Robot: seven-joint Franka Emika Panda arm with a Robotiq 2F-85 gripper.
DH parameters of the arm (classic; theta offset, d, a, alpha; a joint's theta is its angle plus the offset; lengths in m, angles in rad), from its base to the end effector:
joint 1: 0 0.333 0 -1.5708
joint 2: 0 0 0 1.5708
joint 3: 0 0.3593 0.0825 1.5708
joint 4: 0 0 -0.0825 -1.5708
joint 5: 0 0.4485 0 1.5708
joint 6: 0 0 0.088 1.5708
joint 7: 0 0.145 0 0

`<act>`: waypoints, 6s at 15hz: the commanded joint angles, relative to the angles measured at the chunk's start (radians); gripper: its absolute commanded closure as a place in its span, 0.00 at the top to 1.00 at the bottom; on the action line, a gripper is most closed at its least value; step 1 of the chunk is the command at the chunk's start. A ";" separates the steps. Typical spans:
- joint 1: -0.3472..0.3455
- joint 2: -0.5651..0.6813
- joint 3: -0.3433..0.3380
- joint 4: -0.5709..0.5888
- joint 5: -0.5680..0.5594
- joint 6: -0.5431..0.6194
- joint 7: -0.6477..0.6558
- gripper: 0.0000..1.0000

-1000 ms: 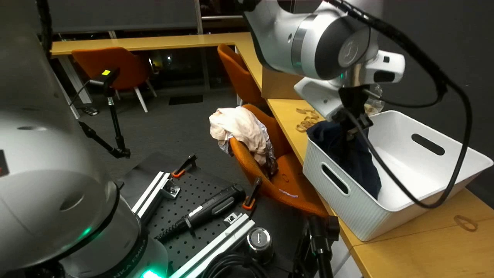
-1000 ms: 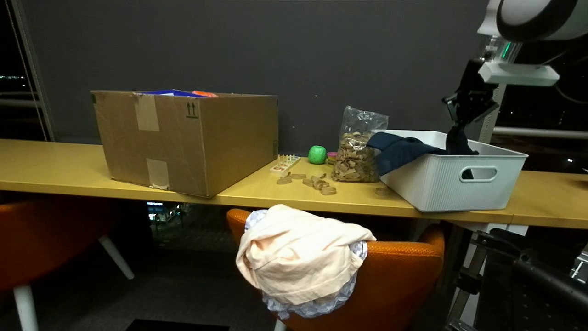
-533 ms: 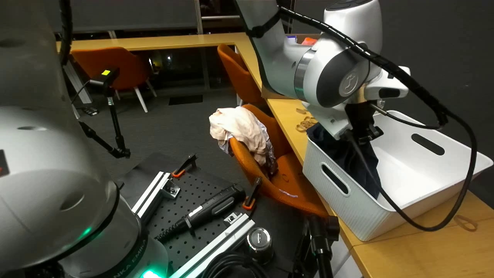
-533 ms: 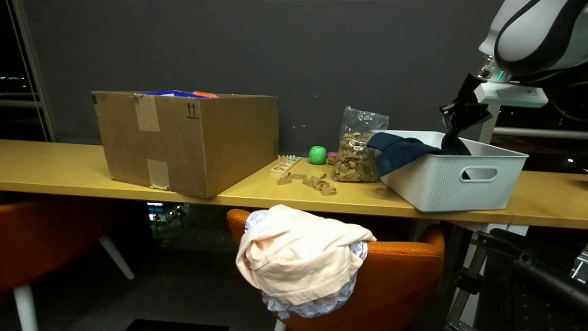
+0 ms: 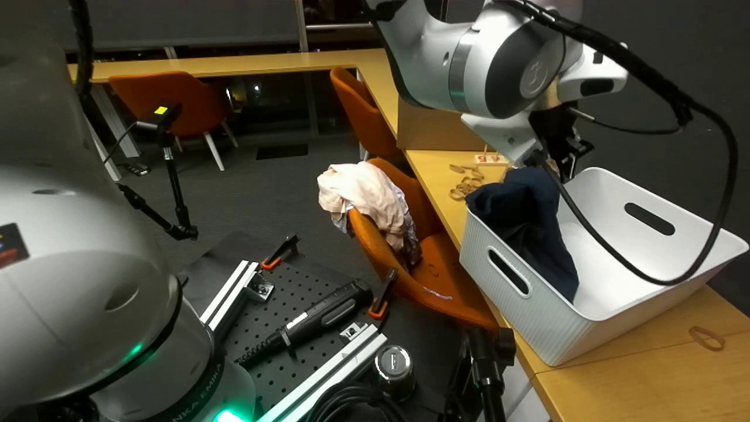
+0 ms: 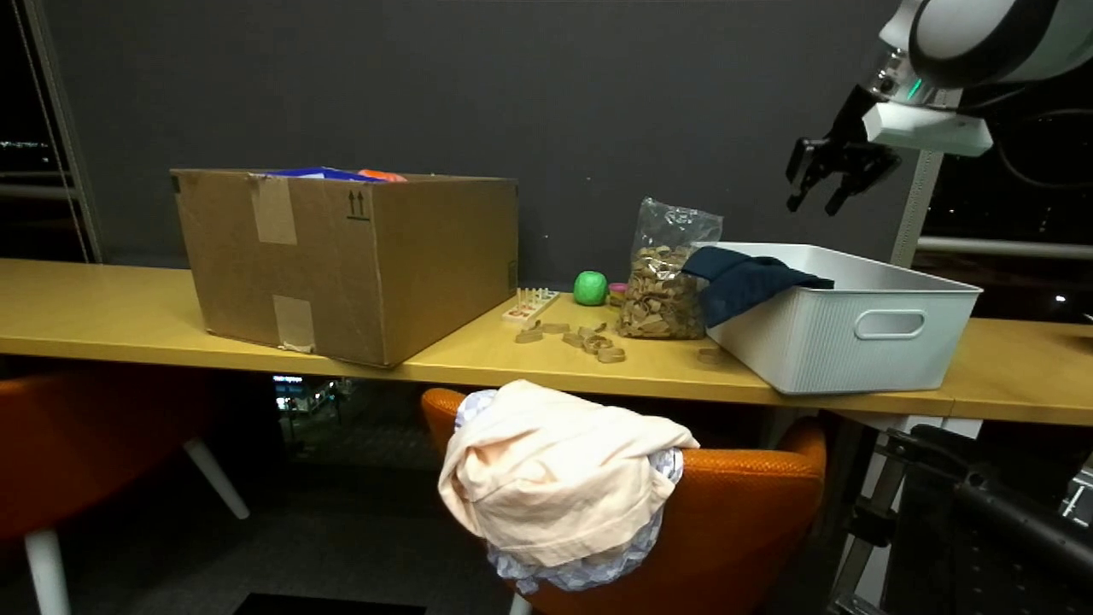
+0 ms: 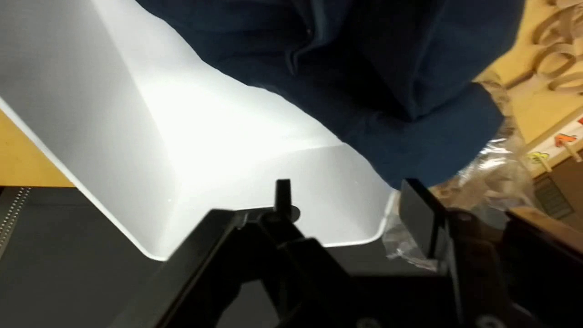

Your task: Remove the clothes from the chair and put them in the white basket

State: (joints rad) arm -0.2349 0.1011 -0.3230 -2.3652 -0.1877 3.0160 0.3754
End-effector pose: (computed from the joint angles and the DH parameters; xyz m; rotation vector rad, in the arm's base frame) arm 0.5270 -0.3135 0.3080 2.6843 -1.0458 0.7957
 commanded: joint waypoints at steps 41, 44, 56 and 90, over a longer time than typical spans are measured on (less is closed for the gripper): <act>0.296 0.404 0.365 0.373 0.600 -0.567 0.001 0.00; 0.300 0.345 0.345 0.373 0.573 -0.577 0.012 0.03; 0.243 -0.076 0.275 0.396 0.429 -0.661 0.042 0.04; -0.109 -0.186 0.060 0.496 0.062 -0.672 0.098 0.04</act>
State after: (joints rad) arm -0.3577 -0.0982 -0.2576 -1.7956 -0.1065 2.2966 0.4519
